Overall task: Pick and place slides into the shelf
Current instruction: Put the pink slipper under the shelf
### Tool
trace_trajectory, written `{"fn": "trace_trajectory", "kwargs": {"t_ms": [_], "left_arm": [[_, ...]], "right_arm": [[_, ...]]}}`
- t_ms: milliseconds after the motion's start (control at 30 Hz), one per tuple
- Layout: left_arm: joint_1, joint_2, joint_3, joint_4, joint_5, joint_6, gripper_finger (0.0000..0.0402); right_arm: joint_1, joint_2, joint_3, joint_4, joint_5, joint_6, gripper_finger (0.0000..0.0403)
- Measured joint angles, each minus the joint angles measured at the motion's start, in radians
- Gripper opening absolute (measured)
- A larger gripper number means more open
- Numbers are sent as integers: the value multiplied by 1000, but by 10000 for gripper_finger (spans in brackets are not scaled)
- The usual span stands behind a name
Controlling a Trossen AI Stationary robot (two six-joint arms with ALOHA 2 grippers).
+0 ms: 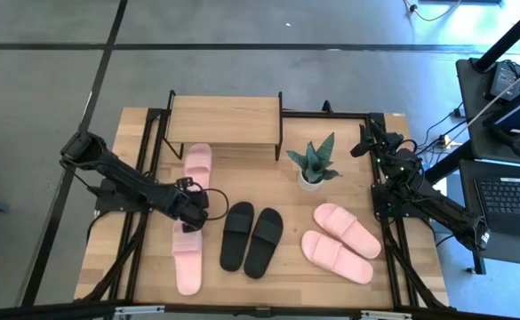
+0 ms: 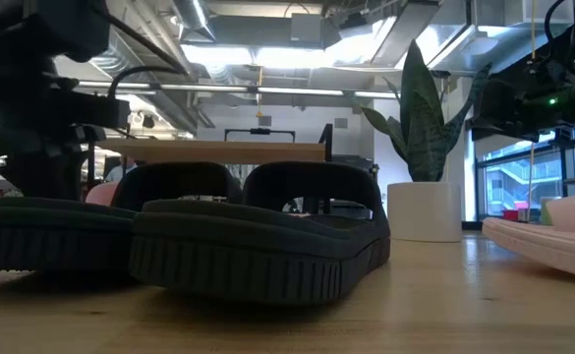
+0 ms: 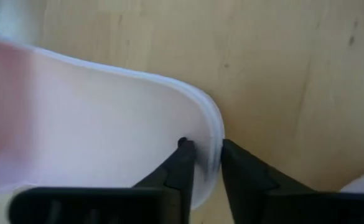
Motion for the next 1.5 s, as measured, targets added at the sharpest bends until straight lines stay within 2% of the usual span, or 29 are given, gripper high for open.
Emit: {"fn": "trace_trajectory", "kwargs": {"t_ms": [100,167,500,900,1267,1500], "left_arm": [[21,0,0,0,-1,0,18],[40,0,0,-1,0,-1,10],[162,0,-1,-36,1,77,5],[327,0,0,-35,5,95,4],[363,0,-1,-36,1,303,2],[363,1,7,-33,5,336,1]], "right_arm": [[0,0,0,0,0,0,200],[0,0,0,0,0,0,200],[0,0,0,0,0,0,200],[0,0,0,0,0,0,200],[0,0,0,5,0,7,200],[0,0,0,5,0,8,200]]}}
